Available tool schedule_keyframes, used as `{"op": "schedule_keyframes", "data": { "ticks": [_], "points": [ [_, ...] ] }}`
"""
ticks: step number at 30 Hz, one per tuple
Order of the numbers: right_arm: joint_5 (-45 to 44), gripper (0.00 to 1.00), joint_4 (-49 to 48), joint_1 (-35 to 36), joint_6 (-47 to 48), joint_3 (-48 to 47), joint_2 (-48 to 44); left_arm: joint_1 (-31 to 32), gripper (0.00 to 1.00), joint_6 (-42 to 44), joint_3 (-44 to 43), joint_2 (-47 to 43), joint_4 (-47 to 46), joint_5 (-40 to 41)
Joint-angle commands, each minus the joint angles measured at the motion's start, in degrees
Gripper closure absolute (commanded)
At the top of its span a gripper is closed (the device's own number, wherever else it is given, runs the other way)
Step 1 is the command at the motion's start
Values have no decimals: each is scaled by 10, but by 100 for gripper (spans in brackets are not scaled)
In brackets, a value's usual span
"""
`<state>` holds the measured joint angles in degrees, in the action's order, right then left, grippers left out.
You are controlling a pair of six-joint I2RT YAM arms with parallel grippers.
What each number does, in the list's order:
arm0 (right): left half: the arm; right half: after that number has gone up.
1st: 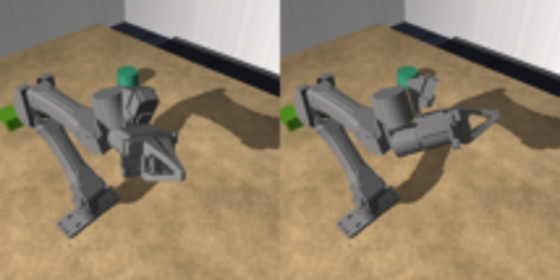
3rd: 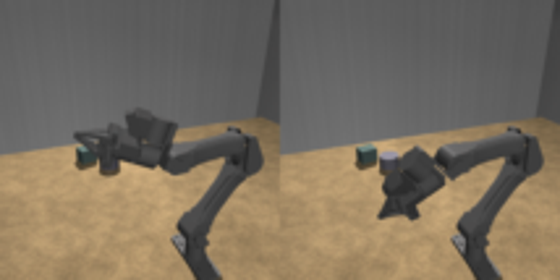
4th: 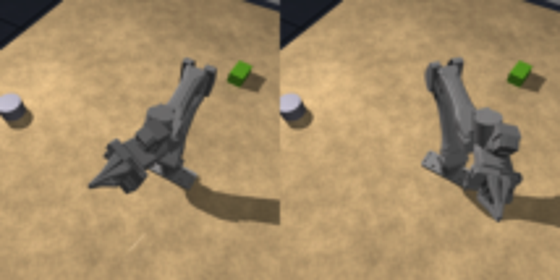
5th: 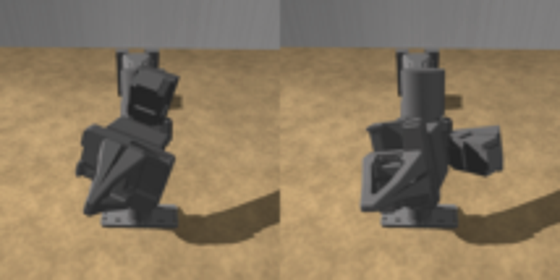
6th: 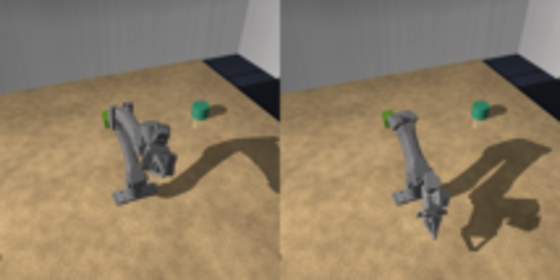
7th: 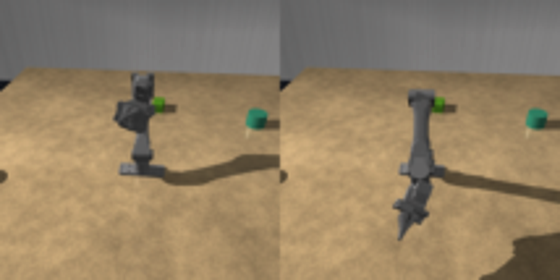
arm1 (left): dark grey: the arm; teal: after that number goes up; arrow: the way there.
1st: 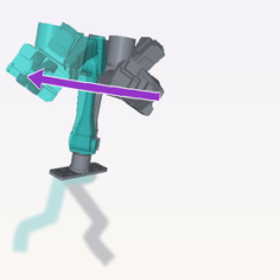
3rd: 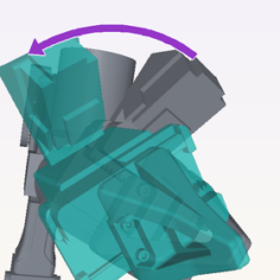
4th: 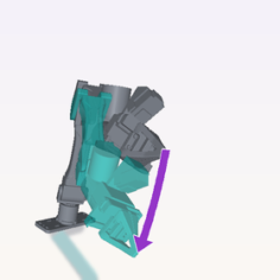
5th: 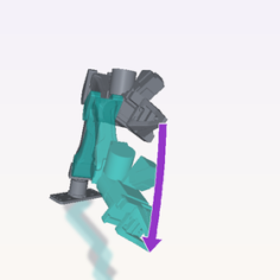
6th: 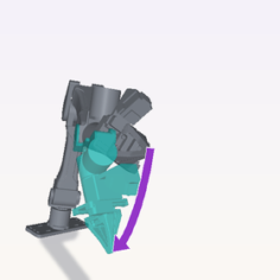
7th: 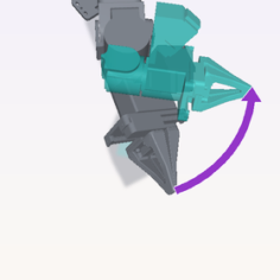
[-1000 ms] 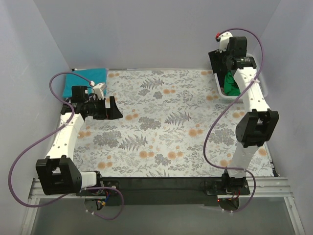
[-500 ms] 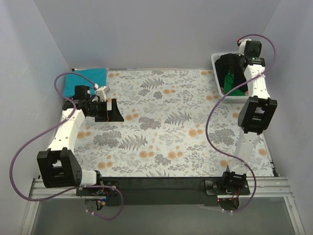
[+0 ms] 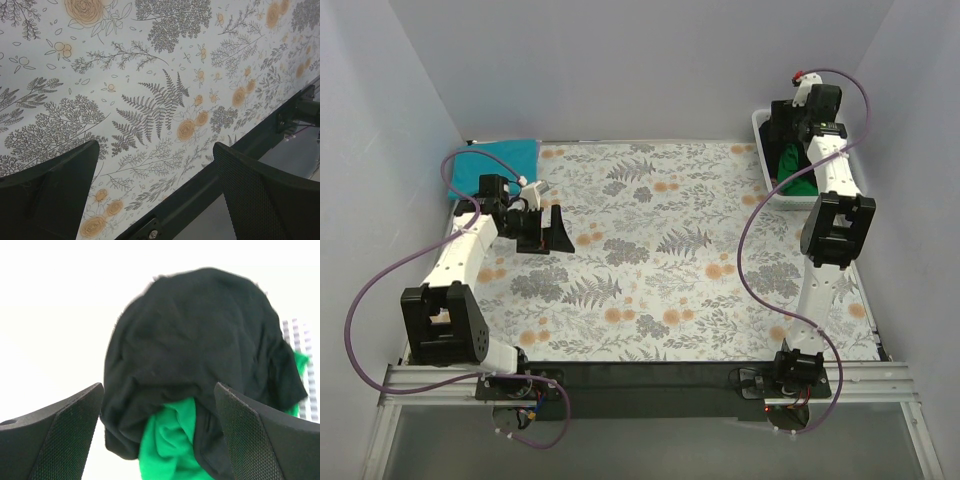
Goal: Fold and stack the t-shirts
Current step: Grab the tshirt from the pile
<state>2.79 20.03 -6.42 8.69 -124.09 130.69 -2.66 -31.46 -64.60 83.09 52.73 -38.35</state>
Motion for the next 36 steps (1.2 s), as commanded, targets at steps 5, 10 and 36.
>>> {"op": "schedule_keyframes", "data": {
  "ticks": [5, 10, 36],
  "points": [
    [46, 2, -84, -3, -3, -27, 4, 0, 2, 12, -31, -7, 4, -36],
    [48, 2, -107, -14, -13, -26, 11, 0, 2, 0, -32, -20, -10, -59],
    [93, 98, -124, -31, -46, -25, 61, 0, 2, -12, -54, -2, -22, -86]
  ]
}}
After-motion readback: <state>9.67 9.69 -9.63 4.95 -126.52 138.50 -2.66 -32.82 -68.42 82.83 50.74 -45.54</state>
